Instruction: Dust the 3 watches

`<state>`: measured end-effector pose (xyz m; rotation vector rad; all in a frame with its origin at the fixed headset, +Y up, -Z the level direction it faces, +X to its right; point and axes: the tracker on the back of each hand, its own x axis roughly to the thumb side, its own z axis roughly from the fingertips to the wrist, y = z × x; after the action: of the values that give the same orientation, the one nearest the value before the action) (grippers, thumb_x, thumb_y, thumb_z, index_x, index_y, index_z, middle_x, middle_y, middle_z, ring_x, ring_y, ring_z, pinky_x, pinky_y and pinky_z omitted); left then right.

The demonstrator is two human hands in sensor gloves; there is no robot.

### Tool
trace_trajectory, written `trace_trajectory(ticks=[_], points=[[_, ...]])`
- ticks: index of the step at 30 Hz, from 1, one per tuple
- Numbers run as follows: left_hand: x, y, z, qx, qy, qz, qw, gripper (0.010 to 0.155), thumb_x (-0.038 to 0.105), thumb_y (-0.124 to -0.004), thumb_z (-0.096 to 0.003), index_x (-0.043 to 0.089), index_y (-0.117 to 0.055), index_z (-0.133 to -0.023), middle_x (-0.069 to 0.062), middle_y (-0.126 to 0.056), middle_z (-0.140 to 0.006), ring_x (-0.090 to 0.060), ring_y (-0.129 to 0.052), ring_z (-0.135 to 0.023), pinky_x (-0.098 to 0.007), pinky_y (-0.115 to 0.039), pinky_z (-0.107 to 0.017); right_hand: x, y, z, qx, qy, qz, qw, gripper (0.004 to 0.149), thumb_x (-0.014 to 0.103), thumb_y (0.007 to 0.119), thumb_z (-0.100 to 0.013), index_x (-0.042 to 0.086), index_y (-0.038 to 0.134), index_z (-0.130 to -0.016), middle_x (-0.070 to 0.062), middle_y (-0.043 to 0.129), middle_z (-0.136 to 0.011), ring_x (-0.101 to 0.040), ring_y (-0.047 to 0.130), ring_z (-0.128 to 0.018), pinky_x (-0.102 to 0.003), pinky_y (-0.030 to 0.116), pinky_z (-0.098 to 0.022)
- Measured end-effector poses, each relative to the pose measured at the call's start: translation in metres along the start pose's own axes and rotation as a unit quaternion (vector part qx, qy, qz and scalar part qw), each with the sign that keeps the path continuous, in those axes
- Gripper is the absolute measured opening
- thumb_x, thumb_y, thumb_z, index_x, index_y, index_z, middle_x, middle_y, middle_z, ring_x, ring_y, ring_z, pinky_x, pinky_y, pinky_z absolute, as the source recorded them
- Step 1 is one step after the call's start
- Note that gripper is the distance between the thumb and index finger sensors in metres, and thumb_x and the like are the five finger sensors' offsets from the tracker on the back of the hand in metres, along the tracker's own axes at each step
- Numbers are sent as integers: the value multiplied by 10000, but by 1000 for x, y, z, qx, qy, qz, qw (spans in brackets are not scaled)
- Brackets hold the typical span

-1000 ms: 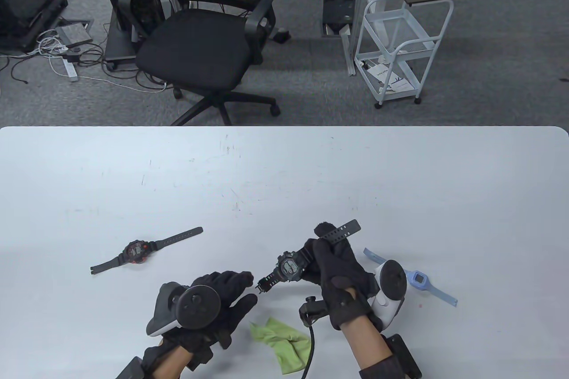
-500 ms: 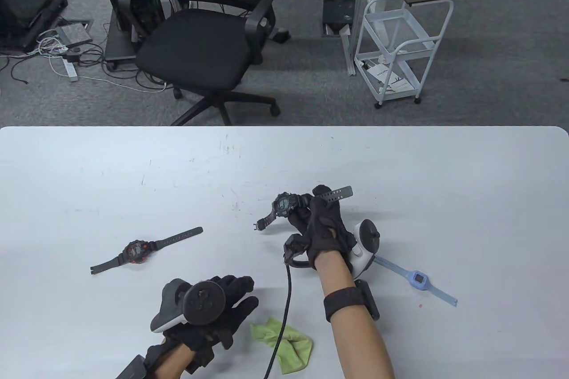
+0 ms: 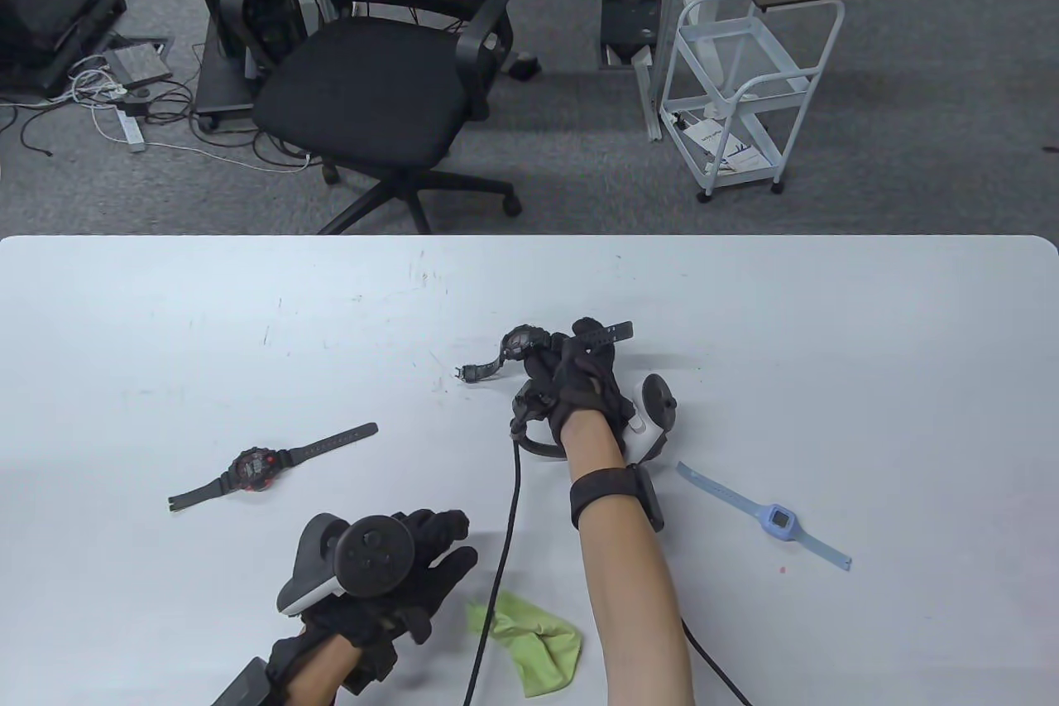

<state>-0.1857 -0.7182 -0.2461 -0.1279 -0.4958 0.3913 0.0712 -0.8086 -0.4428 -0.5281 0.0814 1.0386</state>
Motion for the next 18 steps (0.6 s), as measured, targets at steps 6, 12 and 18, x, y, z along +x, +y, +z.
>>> trace_trajectory(ticks=[6, 12, 18], points=[[0, 1, 0, 1, 5, 2, 1000, 653, 541, -748, -530, 92, -793, -1002, -171, -929, -896, -415, -976, -735, -693, -728, -595, 5, -1, -4, 19, -2, 36, 999, 539, 288, 659, -586, 347, 461, -1084, -180, 470, -1131, -444, 686, -982, -551, 728, -650], [-2, 2, 1, 4, 8, 3, 1000, 656, 542, -747, -529, 94, -786, -1007, -169, -922, -905, -416, -974, -739, -693, -726, -596, 10, -8, -2, 6, -18, 58, 998, 580, 300, 651, -587, 348, 379, -1097, -195, 375, -1143, -480, 584, -1000, -599, 631, -655], [-2, 2, 1, 0, 7, -2, 1000, 657, 543, -746, -530, 95, -785, -1008, -169, -922, -905, -415, -975, -740, -692, -728, -597, 25, -17, 3, 7, -41, 89, 995, 610, 335, 643, -596, 370, 319, -1111, -161, 273, -1167, -494, 375, -1032, -632, 468, -680]])
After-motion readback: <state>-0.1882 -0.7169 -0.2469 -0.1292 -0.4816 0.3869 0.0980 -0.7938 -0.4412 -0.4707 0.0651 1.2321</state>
